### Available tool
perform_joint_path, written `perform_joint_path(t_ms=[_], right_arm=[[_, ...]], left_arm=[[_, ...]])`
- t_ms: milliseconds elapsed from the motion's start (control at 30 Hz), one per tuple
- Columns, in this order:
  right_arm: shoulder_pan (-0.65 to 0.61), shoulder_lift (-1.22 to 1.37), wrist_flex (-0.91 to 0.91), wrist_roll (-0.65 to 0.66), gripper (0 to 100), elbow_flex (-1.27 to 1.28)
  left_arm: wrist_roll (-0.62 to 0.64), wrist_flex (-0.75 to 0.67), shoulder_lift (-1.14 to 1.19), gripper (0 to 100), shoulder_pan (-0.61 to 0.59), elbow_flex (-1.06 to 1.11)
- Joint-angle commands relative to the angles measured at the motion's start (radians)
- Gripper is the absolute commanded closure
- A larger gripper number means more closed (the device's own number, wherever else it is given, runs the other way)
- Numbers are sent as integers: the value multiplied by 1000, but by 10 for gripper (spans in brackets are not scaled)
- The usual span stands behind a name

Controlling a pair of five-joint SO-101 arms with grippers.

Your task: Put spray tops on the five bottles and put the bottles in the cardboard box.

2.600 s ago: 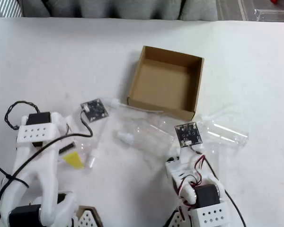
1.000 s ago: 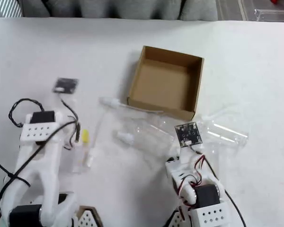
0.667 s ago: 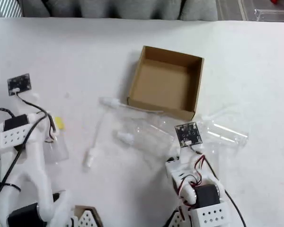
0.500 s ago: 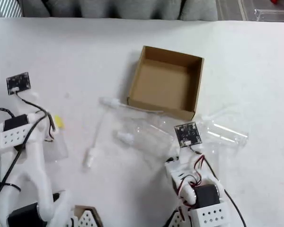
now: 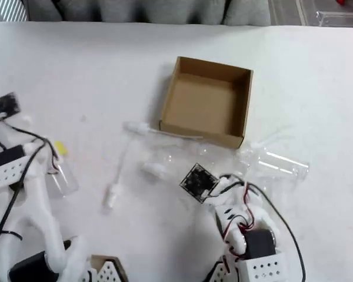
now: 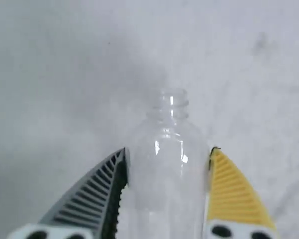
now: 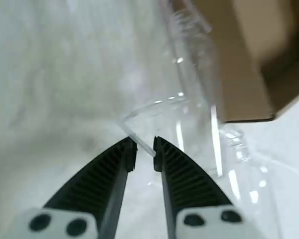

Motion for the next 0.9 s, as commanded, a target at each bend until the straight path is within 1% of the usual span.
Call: perform_joint_path(t_ms=[0, 133, 200, 333, 433, 500, 567, 667, 733, 800, 867], right_arm=[[-59, -4, -36, 31, 957, -181], [-191, 65, 24, 31, 957, -301], [-231, 173, 31, 31, 957, -359], [-265, 466, 48, 40, 954, -512], [-311, 671, 147, 137, 951, -647], [-369, 783, 202, 166, 926, -720], [-453, 866, 208, 164, 876, -756], [-627, 947, 168, 169, 800, -766], [-722, 997, 114, 164, 783, -764], [-785, 1058, 47, 164, 783, -764], [-814, 1138, -44, 167, 781, -766]], left_arm=[[61, -48, 4, 830, -61, -18], [63, -48, 4, 831, -81, -21], [63, -41, 4, 831, -99, -32], [63, -40, 39, 831, -128, -55], [64, -17, 124, 831, -148, -118], [87, 3, 203, 831, -170, -178], [110, 37, 283, 831, -189, -242], [117, 94, 372, 828, -211, -327], [117, 107, 403, 828, -226, -359], [118, 107, 414, 828, -243, -370], [118, 107, 414, 828, -254, -370]])
